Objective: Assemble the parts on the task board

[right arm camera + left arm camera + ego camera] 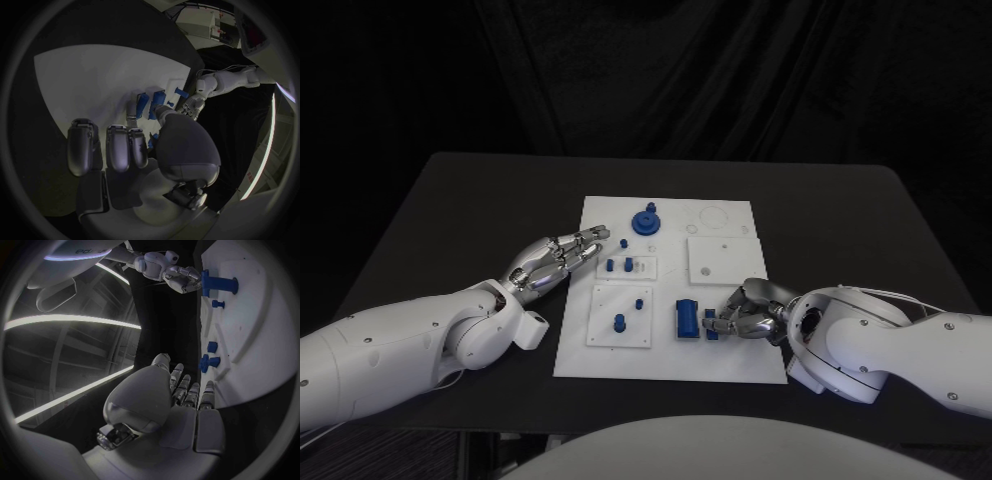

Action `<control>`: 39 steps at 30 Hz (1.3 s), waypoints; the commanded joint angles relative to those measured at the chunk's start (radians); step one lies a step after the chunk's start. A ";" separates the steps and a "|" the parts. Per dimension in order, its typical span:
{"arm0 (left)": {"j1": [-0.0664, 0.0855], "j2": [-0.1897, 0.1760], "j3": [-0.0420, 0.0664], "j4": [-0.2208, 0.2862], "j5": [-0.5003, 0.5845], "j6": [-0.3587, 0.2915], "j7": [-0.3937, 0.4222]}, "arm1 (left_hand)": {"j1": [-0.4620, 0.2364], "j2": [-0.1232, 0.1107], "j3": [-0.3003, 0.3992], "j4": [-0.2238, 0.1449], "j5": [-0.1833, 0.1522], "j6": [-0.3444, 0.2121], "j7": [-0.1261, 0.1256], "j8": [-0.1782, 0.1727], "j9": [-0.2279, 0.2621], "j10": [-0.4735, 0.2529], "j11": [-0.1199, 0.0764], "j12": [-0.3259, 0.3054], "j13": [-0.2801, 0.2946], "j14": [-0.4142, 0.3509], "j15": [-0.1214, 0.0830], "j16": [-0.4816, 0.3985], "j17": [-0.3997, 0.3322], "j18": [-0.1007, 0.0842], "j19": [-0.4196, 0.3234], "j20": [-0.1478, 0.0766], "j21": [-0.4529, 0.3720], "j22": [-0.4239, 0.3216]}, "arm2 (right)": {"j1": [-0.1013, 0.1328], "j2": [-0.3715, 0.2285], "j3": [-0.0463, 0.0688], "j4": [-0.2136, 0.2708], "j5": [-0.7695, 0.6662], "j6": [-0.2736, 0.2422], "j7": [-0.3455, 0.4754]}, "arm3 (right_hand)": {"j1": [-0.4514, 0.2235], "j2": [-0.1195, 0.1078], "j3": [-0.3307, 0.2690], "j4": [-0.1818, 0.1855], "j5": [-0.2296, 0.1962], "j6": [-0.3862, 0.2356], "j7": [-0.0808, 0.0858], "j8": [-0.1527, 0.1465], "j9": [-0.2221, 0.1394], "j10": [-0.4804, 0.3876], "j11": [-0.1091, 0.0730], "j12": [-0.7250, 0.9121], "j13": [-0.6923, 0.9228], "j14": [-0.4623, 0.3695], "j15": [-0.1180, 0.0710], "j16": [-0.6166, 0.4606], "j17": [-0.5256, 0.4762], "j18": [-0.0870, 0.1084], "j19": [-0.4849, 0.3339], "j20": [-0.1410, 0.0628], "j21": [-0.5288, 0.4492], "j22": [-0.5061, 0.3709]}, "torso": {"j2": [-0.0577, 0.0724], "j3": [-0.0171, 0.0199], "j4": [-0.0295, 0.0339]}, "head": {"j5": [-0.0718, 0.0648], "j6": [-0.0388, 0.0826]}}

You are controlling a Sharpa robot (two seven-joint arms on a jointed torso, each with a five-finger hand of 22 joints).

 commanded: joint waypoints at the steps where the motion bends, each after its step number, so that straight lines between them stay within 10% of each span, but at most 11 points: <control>1: -0.002 0.002 0.001 0.002 0.001 0.011 0.011 | 0.011 -0.001 0.006 0.001 0.004 -0.003 0.006 0.004 0.000 0.001 0.005 0.002 0.001 0.000 0.007 -0.004 -0.001 0.007 0.001 0.007 0.006 0.001 | -0.002 -0.001 0.000 0.000 -0.007 0.012 -0.018 | -0.024 0.006 -0.016 0.001 -0.023 -0.007 0.001 0.002 -0.004 0.103 0.004 0.003 0.263 0.070 0.005 -0.005 0.066 0.017 0.039 0.008 -0.004 0.209 | 0.000 0.0005 -0.0004 | 0.001 0.000; 14: -0.005 -0.003 0.001 0.005 0.001 0.010 0.011 | 0.011 -0.001 0.007 0.000 0.004 -0.004 0.007 0.004 0.000 0.000 0.005 0.001 0.001 0.000 0.008 -0.004 -0.001 0.007 0.001 0.007 0.006 0.000 | -0.002 -0.032 -0.001 0.015 -0.038 -0.032 0.042 | 0.004 0.018 -0.027 -0.011 -0.008 -0.026 0.003 0.007 -0.009 0.103 0.006 0.003 0.263 0.068 0.006 -0.009 0.056 0.021 0.031 0.008 -0.024 0.203 | 0.001 0.0011 -0.0006 | 0.006 0.000; 28: -0.007 -0.010 0.001 0.008 0.001 0.005 0.012 | 0.011 -0.001 0.008 0.000 0.004 -0.002 0.008 0.004 0.000 0.000 0.006 0.002 0.001 0.000 0.008 -0.004 -0.001 0.007 0.002 0.007 0.006 0.001 | -0.011 -0.101 -0.002 0.046 -0.151 0.013 0.063 | 0.009 0.014 -0.092 0.002 -0.159 -0.025 -0.009 0.093 0.018 0.103 -0.004 0.003 0.263 0.068 -0.001 -0.009 0.056 0.022 0.030 0.003 -0.029 0.202 | 0.000 0.0011 -0.0020 | 0.005 0.000; 32: -0.007 -0.010 0.001 0.008 0.001 0.005 0.012 | 0.011 -0.001 0.008 0.000 0.004 -0.002 0.008 0.004 0.000 0.000 0.006 0.002 0.001 0.000 0.008 -0.004 -0.001 0.007 0.002 0.007 0.006 0.001 | -0.020 -0.103 -0.002 0.048 -0.155 0.042 0.063 | 0.013 0.014 -0.111 0.002 -0.206 -0.020 -0.019 0.147 0.046 0.103 -0.012 0.003 0.263 0.068 -0.008 -0.010 0.055 0.022 0.031 -0.003 -0.030 0.202 | -0.002 0.0011 -0.0038 | 0.009 0.000; 39: -0.007 -0.009 0.001 0.008 0.001 0.006 0.012 | 0.011 -0.001 0.008 0.000 0.004 -0.002 0.008 0.004 0.000 0.000 0.006 0.002 0.001 0.000 0.008 -0.004 -0.001 0.007 0.002 0.007 0.006 0.001 | -0.029 -0.095 -0.002 0.044 -0.157 0.048 0.062 | 0.033 -0.030 -0.145 0.005 -0.293 -0.026 -0.059 0.364 0.218 0.103 -0.047 0.003 0.263 0.068 -0.037 -0.010 0.055 0.022 0.032 -0.029 -0.032 0.203 | -0.002 0.0001 -0.0025 | 0.010 0.000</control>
